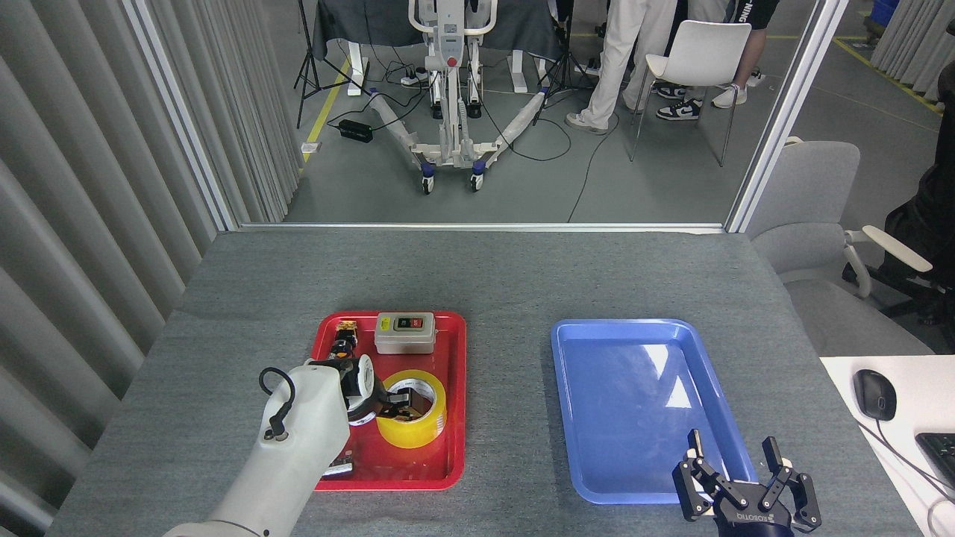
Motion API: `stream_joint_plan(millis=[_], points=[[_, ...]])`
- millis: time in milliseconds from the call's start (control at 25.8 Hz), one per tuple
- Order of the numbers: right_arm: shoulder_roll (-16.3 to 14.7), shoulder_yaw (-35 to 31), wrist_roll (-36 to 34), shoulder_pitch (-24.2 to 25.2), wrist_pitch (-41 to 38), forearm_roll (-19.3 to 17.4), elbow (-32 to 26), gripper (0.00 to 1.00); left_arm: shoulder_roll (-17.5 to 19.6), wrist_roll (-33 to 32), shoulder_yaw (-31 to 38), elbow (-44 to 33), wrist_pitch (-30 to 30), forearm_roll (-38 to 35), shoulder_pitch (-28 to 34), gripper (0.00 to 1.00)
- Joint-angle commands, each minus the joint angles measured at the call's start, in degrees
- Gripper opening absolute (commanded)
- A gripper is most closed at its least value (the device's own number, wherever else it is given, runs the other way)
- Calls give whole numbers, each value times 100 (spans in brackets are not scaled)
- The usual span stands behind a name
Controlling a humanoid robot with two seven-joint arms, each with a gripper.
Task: Place and move tape with both arms
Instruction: 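Insert the left gripper into the yellow tape roll's hole and grip it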
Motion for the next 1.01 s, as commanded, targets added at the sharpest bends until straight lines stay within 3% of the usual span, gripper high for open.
stream_joint_plan(millis=[0, 851, 929, 967], points=[[0, 1, -7, 0, -6, 8, 60, 100, -34, 104, 6, -3, 38, 45, 0, 99], [0, 1, -7, 9, -6, 26, 148, 100, -16, 367, 6, -3, 144, 45, 0, 98], [0, 1, -7, 9, -6, 26, 148, 100, -34, 499, 6, -12, 214, 45, 9, 83], [0, 1, -7, 9, -6, 26, 148, 100, -34, 675, -3, -3, 258, 45, 9, 81]])
